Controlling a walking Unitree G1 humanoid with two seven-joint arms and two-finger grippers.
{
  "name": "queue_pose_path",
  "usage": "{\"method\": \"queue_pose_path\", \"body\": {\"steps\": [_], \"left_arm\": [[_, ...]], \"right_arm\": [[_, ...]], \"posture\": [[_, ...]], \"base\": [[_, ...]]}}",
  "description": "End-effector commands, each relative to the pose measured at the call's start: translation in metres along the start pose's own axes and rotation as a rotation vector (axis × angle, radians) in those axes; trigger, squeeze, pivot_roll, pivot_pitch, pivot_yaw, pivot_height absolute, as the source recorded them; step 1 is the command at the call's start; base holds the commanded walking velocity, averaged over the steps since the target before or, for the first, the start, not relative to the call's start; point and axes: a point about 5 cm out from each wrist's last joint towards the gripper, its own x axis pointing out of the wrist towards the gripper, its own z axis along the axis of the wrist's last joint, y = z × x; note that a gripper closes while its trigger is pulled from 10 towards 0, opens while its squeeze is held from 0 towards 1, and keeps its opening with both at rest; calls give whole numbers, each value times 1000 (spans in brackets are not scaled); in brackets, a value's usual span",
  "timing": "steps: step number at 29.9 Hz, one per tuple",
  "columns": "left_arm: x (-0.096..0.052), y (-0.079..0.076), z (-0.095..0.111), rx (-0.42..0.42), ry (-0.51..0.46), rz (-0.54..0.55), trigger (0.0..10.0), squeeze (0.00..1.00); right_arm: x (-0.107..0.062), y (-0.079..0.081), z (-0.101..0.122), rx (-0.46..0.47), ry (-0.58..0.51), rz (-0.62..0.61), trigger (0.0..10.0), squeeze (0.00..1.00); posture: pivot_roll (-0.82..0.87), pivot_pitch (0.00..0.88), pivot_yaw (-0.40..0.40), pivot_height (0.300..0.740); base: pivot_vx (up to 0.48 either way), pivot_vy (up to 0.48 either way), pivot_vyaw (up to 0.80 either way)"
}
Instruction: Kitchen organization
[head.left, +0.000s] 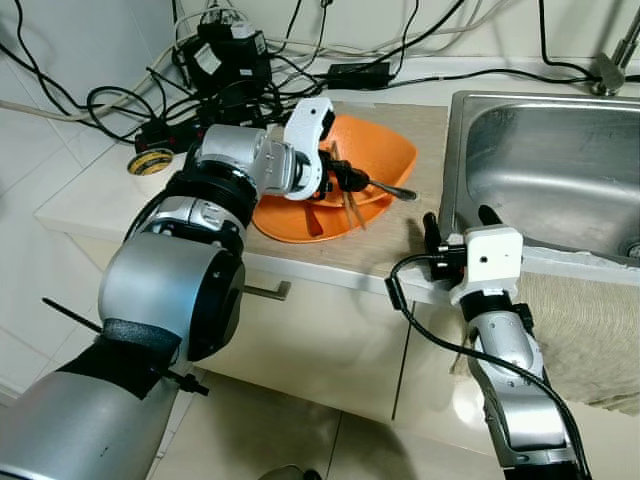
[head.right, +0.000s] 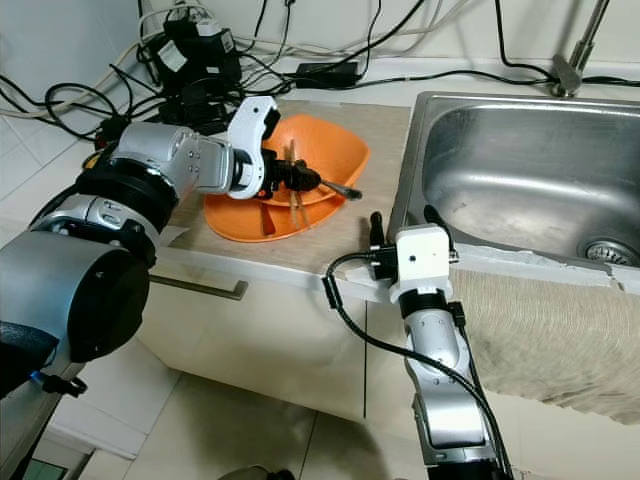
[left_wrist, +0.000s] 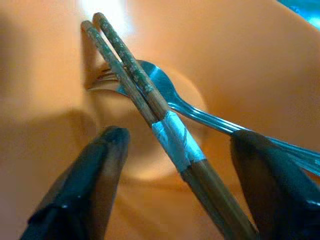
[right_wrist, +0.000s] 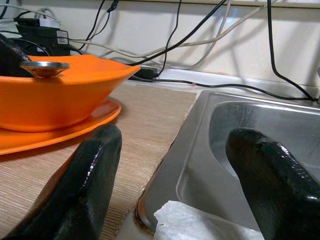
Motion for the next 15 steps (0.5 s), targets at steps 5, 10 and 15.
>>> {"method": "queue_pose_path", "body": {"steps": [5,10,15], "left_arm": [[-5,8,3,27,-17,44,0,0],[-8,9,10,30,-61,59,0,0],[-11,11,20,82,-129,75,0,0]], "right_arm": [[-5,4,-13,3,73,25,10000,0],[-5,4,-12,2,73,29,10000,0],[-5,4,-12,3,73,31,10000,0]], "posture": [[-72,0,169,740],[-71,0,167,740],[-70,0,166,740]], "base": [[0,0,0],[0,0,0],[0,0,0]]}}
